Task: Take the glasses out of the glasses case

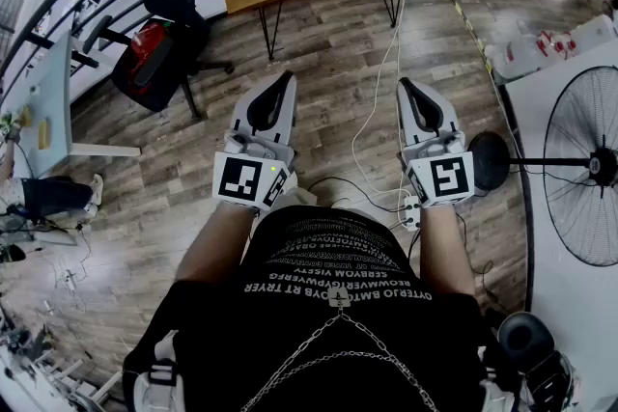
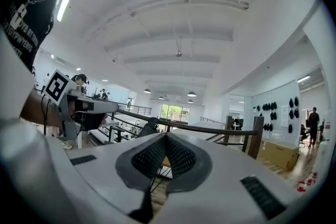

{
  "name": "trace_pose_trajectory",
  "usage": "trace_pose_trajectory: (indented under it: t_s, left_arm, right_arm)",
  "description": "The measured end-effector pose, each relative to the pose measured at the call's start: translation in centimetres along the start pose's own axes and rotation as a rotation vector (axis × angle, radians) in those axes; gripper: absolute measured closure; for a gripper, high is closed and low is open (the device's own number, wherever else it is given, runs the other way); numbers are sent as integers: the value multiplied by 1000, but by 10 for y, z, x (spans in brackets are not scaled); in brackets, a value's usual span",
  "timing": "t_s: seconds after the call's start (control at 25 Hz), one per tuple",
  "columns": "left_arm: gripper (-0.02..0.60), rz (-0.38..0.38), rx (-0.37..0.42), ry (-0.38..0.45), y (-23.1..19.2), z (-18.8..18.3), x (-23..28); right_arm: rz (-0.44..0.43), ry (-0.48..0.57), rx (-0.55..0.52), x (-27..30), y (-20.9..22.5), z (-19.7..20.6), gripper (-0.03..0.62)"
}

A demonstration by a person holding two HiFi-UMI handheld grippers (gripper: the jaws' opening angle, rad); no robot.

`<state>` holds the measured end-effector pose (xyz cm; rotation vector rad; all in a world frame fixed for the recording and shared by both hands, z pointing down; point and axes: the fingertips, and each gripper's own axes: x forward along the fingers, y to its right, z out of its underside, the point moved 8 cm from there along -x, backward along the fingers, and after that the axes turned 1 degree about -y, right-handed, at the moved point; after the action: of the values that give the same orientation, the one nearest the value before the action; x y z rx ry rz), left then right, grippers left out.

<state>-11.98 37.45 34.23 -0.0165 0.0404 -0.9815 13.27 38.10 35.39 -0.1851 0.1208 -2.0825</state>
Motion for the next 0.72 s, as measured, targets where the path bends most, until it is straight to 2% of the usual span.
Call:
trace_pose_trajectory:
  t_s: [0.16, 0.4, 0.52, 0.72]
  left_arm:
    - [553, -10, 46, -4, 17, 1, -5]
    - [552, -77, 169, -20, 35, 0, -10]
    - [554, -102, 175, -19, 41, 0, -13]
    - [554, -97, 150, -23, 52, 1, -18]
  right_arm:
    - [-20, 3, 11, -12, -2, 6, 580]
    - [-25, 25, 36, -28, 6, 10, 580]
    - [-16, 33, 41, -39, 15, 12, 579]
    - [2, 32, 32, -53, 27, 17, 579]
